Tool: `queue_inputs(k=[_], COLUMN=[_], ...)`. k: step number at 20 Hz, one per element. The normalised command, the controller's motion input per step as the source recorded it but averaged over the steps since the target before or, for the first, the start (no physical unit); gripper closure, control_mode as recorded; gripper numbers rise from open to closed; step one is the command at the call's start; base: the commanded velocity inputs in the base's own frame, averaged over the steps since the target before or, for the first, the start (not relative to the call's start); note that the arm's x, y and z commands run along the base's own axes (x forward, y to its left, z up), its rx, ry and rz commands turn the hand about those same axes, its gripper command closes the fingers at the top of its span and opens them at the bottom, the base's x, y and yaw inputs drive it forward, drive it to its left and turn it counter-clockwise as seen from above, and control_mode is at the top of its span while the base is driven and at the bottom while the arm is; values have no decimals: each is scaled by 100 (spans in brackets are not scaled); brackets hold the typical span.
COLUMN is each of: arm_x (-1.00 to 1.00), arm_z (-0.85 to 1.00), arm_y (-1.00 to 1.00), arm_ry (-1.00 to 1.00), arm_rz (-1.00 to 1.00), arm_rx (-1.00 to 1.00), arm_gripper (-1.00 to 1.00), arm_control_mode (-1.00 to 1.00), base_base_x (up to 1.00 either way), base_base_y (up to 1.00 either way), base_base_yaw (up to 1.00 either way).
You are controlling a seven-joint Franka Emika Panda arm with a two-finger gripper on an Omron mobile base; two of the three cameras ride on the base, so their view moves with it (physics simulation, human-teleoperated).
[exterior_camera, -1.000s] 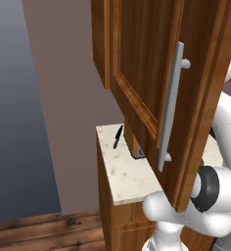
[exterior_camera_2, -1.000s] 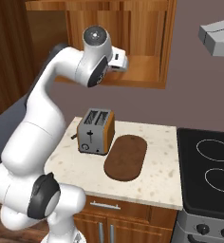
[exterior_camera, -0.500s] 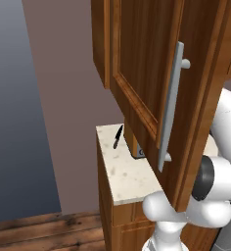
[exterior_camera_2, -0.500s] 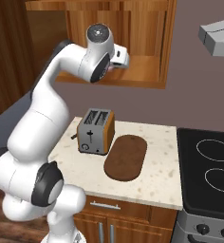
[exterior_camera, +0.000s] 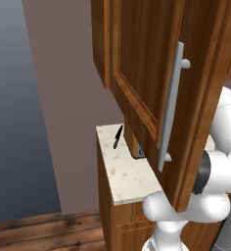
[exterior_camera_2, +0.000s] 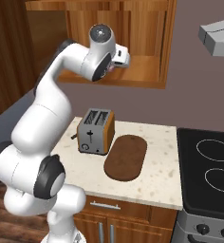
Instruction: Pick the bread, place it on the cutting board, pick the jam, place it on the counter, and close the cabinet.
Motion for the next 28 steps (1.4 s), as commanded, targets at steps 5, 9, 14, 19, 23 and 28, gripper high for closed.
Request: queue_inputs(k=[5,9,14,19,23,28], arm_x=[15,16,16,18,13,0], arm_z=[-10,-2,-2,0,0,-8], arm_y=[0,0,0,0,0,0], arm_ry=[0,0,0,0,0,0], arm_rz=[2,2,2,1,1,2], arm_rx=[0,0,0,0,0,0], arm_gripper=[-100,-100,-100,-100,-100,-100], arm_control_mode=[-100,-100,-100,-100,-100,-100], base_base_x=[0,0,0,0,0,0], base_base_y=[0,0,0,0,0,0], base_base_yaw=[0,0,0,0,0,0])
